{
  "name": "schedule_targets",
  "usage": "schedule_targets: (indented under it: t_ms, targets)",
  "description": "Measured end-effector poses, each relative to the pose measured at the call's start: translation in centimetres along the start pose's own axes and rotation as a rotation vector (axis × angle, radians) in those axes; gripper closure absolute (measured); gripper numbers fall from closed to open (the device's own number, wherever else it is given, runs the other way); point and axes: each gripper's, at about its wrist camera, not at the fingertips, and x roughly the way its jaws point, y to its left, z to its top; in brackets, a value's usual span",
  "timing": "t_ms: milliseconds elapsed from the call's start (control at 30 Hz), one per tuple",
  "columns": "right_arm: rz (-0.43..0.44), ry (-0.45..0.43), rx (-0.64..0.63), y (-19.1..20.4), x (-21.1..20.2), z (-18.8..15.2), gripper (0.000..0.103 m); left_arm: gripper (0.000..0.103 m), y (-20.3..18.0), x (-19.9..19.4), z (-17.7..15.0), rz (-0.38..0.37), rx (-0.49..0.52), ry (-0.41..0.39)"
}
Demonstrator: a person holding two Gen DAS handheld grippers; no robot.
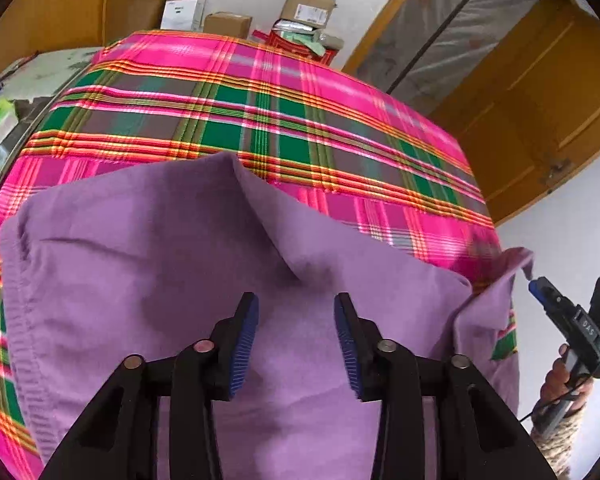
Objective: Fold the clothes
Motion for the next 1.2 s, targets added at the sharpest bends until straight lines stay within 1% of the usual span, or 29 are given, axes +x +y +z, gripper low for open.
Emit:
schedule_targets:
  t_ms: [67,200,267,300,333,400,467,500,633,833,967,1200]
  targets:
    - [-0.032,0.035,-0.010,0.8,1.5,0.5,0.061,0.059,0.0,0.9,0.5,0.017,-0.003,0.020]
    - [-0.094,0.104,-0.027,2.3,4.4,1.5,0.061,0.059,0.5,2.0,1.5,0.022,-0.019,0.057]
    - [-0.107,0.127,-0.004,1.9,5.1,2.0,0.061,0.059,0.7,2.4,1.9,0.018,-0.028,0.070]
    - [-0.127,0.136,0.003,1.8,5.2,2.1,0.063,0.059,0.8,2.6,2.1,0.017,-0.030,0.078]
    - [-0.148,0.146,0.011,1.7,5.5,2.2,0.066,0.059,0.9,2.8,2.2,0.016,-0.035,0.084]
    - [-0.175,0.157,0.034,1.3,6.0,2.5,0.087,0.059,1.1,3.2,2.4,0.014,-0.045,0.097]
    - [-0.202,0.165,0.056,0.6,6.3,2.8,0.094,0.059,1.3,3.5,2.6,0.012,-0.054,0.111]
    - [-0.210,0.161,0.061,0.4,6.6,3.0,0.098,0.059,1.4,3.7,2.7,0.011,-0.059,0.117]
    - [-0.198,0.113,0.059,-0.6,5.9,3.1,0.099,0.059,1.6,4.1,3.1,-0.010,-0.073,0.132]
    - [-0.196,0.015,0.056,-1.6,4.1,3.9,0.099,0.059,1.4,4.8,3.8,-0.043,-0.103,0.142]
    - [-0.211,-0.061,0.064,-2.5,2.7,5.0,0.099,0.059,1.4,5.2,4.2,-0.050,-0.117,0.141]
    - [-0.263,-0.130,0.098,-4.9,1.6,6.9,0.099,0.059,1.3,5.5,5.1,-0.050,-0.126,0.132]
